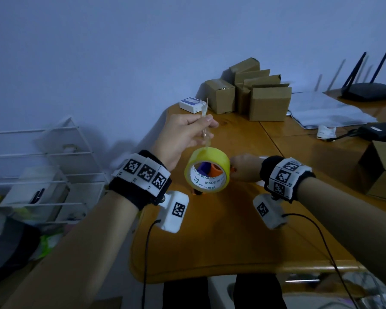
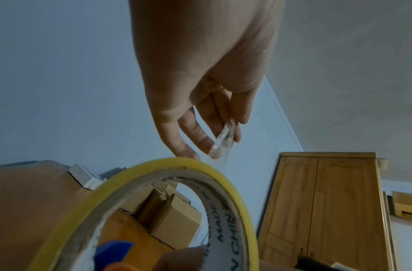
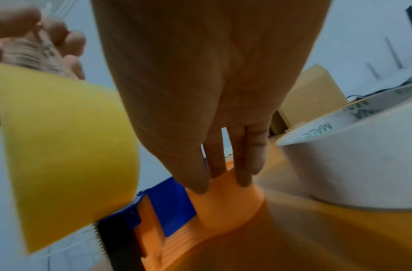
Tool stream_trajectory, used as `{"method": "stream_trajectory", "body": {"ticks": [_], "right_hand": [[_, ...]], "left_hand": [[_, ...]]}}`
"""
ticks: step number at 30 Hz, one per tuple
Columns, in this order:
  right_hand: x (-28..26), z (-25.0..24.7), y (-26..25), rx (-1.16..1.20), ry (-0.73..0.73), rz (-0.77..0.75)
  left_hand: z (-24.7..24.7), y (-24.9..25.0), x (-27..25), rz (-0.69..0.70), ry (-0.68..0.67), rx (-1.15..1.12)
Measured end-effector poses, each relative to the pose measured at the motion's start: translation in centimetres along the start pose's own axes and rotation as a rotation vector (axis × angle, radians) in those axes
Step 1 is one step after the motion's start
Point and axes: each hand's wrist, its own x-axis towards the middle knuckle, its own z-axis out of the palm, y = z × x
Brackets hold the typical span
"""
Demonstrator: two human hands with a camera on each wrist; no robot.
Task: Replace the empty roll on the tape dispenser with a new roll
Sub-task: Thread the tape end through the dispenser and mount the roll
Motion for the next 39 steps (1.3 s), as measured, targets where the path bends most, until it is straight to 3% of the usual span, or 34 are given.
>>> {"method": "stream_trajectory", "body": {"ticks": [4,7,9,11,13,16,21,25,31,35,39], "right_hand": [[0.2,0.1,0.0,-0.027,0.022,-0.081],[0.1,-0.2,0.8,0.084,-0.013,-0.087],[-0.2,-0.5,1.5,0.222,0.105,-0.042],[-0.9,-0.8,1.9,0.399,0.316,-0.012],[-2.0,-1.1,1.7,0.727,0.490,-0.018],[-4.0,-2.3,0.6,1.044,0.514,-0.070],[-5.3,-2.5,-1.8,0.835,0.315,-0.100],[-4.8,-1.3,-2.9,0.672,0.418,-0.076],[-5.5,-1.4,-2.4,0.650,0.508,0.011],[-5.8,-2.2,-1.1,0.607,0.600,0.049],[-6.2,-3.2,0.1,0.570,0.685,0.102]], "left_hand": [[-0.3,0.1,0.2,-0.014,0.009,-0.032],[-0.3,0.2,0.5,-0.025,0.011,-0.058],[-0.2,0.3,0.6,-0.033,0.012,-0.075],[-0.1,0.3,0.8,-0.036,0.016,-0.081],[0.0,0.3,1.0,-0.038,0.025,-0.066],[0.3,0.5,1.3,-0.037,0.049,-0.023],[1.3,1.0,1.5,-0.033,0.120,-0.066],[1.8,1.3,1.4,-0.044,0.169,-0.185],[0.7,1.1,0.7,-0.062,0.216,-0.194],[-0.9,0.1,0.3,-0.043,0.231,0.062],[-2.0,-1.2,0.1,-0.158,0.115,0.255]]}}
